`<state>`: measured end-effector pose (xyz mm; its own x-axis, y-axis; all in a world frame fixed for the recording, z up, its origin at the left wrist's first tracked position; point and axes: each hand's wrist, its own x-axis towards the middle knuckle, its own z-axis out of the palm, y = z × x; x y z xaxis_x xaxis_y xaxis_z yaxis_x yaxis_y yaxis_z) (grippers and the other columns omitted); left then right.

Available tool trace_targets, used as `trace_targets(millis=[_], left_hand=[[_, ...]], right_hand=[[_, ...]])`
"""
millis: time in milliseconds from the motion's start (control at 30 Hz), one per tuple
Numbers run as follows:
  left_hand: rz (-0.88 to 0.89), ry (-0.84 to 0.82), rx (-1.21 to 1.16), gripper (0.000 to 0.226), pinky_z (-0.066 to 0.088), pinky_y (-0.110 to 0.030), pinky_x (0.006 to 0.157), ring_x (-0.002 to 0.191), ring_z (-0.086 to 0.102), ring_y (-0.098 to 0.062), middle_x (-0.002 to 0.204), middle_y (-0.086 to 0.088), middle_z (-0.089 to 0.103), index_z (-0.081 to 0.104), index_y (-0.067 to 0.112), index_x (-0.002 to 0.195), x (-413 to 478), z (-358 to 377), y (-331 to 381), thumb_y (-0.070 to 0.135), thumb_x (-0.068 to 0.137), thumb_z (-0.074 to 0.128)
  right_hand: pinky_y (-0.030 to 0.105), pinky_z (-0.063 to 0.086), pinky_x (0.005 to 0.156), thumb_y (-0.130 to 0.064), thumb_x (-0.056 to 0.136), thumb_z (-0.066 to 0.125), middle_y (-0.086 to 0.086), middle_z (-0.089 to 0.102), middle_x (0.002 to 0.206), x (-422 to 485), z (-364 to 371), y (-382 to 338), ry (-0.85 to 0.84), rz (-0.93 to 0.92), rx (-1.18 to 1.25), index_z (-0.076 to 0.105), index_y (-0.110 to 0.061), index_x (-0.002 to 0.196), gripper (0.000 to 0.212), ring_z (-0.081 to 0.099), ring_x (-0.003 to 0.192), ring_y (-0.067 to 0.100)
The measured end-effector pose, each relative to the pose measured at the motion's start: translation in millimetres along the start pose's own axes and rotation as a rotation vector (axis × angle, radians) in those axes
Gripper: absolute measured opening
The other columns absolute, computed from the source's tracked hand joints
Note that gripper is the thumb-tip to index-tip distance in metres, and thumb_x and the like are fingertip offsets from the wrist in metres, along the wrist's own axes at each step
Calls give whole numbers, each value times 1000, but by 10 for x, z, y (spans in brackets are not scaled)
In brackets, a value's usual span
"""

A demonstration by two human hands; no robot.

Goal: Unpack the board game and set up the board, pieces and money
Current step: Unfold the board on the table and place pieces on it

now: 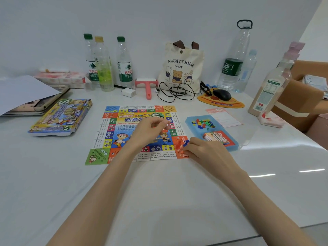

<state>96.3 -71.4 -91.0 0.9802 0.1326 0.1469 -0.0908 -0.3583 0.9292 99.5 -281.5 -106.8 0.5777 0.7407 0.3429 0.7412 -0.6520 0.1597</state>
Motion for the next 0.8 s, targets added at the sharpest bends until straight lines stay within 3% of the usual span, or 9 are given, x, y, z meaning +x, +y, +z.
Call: trace_targets(millis=[67,133,233,333,533,800], left_hand=[[-7,0,6,20,48,-11,62,84,67,-8,91,12,71,69,23,106,0,-3,1,30,98,52],[-11,0,8,20,50,-14,66,82,67,-7,90,13,71,69,23,105,2,-8,1,30,98,51],[-6,-2,11,20,46,-6,60,77,65,-1,88,14,70,68,23,106,-1,-10,8,28,99,50],[-3,1,7,21,45,-4,57,75,65,0,87,14,70,68,23,106,-10,-6,15,27,99,49],[-17,1,8,23,47,-9,61,78,65,-2,89,14,70,68,23,107,-7,-11,19,27,100,47],[-13,3,21,24,48,-8,62,80,66,-3,90,12,70,69,21,108,-4,-14,10,26,101,46]], right_hand=[[19,40,40,-23,78,79,-6,67,81,-8,-23,-32,101,49,175,73,-21,84,9,61,58,5],[10,36,55,-25,85,72,-11,68,83,-7,-59,-73,147,212,385,73,-22,89,6,56,60,-3],[10,37,53,-26,87,69,-22,64,78,11,-51,-83,100,443,630,69,-29,86,3,52,65,-9],[6,39,56,-24,87,69,-19,64,74,49,-54,-90,12,556,761,70,-25,84,3,52,62,-14],[4,39,58,-22,87,69,-17,65,73,55,-11,-96,-20,569,761,72,-21,87,3,55,65,-15],[7,38,57,-28,89,67,-20,63,78,61,2,-89,-73,529,644,69,-29,91,3,54,68,-13]])
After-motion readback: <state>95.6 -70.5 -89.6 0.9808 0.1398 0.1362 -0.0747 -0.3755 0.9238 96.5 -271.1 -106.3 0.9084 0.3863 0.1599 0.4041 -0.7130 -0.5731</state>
